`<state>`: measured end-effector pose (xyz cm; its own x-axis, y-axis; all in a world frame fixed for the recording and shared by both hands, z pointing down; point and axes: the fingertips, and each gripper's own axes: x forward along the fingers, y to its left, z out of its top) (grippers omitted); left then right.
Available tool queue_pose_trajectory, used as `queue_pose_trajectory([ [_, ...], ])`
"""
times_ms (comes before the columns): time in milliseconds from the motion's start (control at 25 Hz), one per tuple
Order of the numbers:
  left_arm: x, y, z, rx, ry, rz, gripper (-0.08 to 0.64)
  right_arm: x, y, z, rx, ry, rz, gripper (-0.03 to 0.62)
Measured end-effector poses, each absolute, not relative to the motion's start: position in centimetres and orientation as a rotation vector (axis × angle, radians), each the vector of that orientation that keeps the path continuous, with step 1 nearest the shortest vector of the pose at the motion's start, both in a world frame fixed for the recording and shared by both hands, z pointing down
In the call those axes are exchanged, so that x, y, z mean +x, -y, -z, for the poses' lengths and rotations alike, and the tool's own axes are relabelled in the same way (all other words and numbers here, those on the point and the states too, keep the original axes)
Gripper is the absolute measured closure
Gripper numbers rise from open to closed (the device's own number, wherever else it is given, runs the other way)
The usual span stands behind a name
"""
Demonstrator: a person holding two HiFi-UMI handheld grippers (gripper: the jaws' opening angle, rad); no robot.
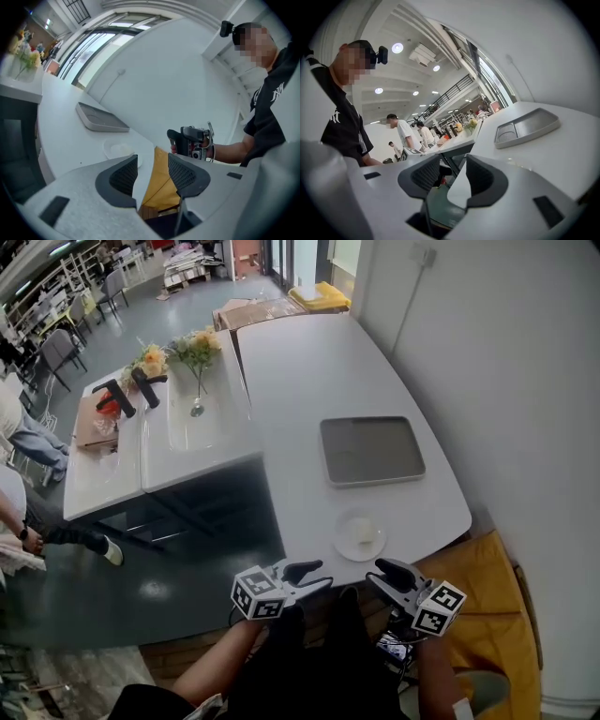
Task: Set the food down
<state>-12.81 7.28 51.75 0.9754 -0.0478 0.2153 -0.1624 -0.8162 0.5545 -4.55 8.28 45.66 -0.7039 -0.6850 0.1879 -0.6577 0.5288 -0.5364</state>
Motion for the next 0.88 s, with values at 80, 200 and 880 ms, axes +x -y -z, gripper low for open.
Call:
queue_pose_trajectory([
  [80,-12.0,-6.5,-52.7,2.469,0.208,-0.306,0.370,-2.8,-7.3,-46.5,-1.194,-2.708,0.967,0.443],
  [200,-10.7,-5.1,-54.2,2.365,0.347,-0.354,0.359,0.3,-5.4,-47.9,-1.189,-2.692,1.076,0.425],
  [880,-8.0,0.1,-60.9,1.928,0.781,-0.438,0.336,7.6,5.1,-61.0,-0.971,-2.888,1.819,0.437],
])
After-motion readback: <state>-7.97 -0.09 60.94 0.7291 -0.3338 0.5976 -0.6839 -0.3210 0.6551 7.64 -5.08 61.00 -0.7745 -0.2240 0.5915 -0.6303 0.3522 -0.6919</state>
